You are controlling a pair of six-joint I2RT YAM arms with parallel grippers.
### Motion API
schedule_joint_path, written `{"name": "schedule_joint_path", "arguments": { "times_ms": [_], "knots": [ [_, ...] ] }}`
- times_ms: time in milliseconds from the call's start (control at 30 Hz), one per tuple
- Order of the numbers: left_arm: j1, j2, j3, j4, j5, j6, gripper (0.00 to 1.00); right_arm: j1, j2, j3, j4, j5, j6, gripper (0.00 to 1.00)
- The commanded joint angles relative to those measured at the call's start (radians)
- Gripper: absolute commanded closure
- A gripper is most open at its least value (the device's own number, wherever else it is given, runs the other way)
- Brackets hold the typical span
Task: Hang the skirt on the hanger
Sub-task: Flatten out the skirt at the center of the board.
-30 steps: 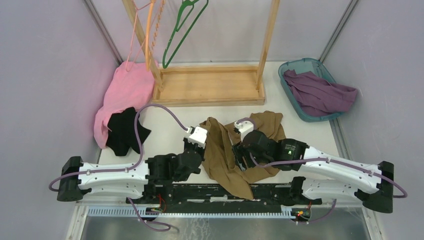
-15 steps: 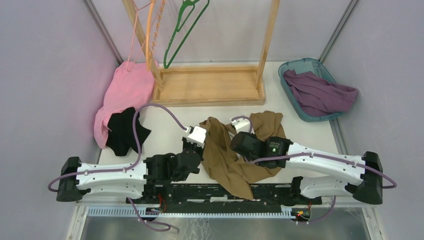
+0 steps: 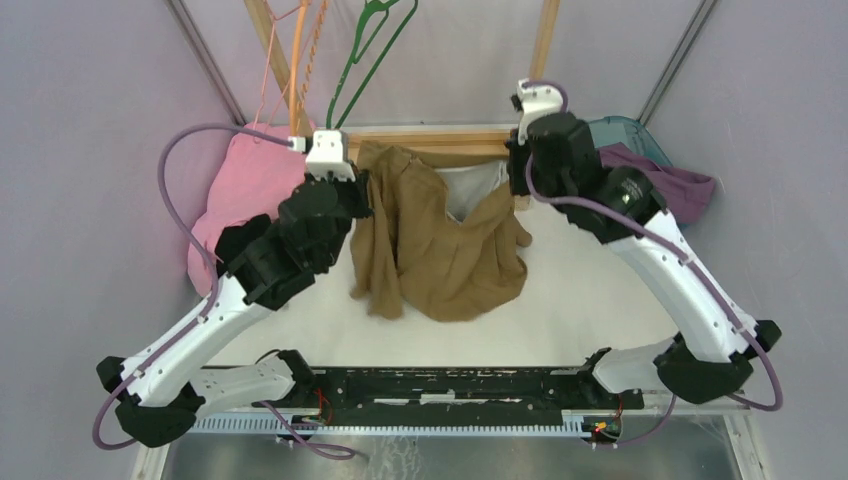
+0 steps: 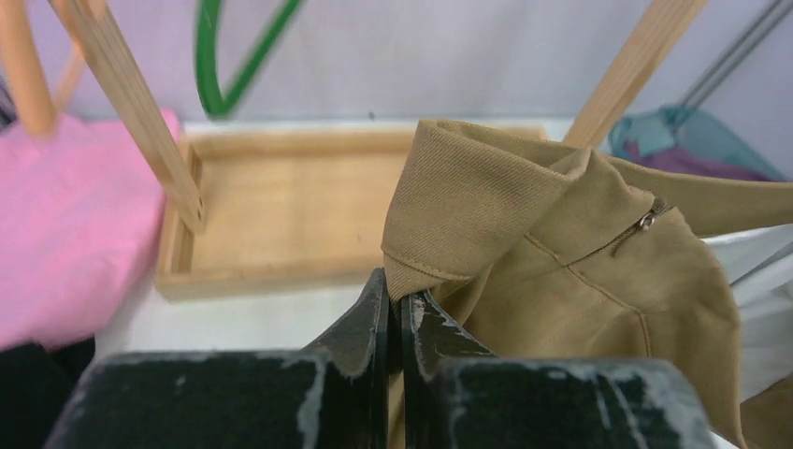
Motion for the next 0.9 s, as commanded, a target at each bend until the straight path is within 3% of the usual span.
{"name": "schedule_joint_path", "arguments": {
  "times_ms": [0,200,400,567,867],
  "knots": [
    [0.089,0.091,0.202,0.036,0.099,0.126,0.91,-0.122,0.147,0.304,-0.023,-0.118,-0.13,0.99],
    [0.213,0.163,0.305,0.142,0.205,0.162,0.91,-0.201,0.346,0.663,-0.044,-0.204,-0.153,0.99],
    [0.264,0.182,0.315,0.242,0.264,0.199,0.93,-0.23,0.353,0.654,0.078,-0.241,-0.161,0.99],
    [0.266,0.073,0.115,0.319,0.287,0.154,0.94,-0.231,0.219,0.39,0.178,-0.279,-0.163,0.99],
    [0.262,-0.162,-0.406,0.337,0.36,-0.107,0.96,-0.231,-0.132,-0.43,0.319,-0.405,-0.085,0.99]
  ]
}}
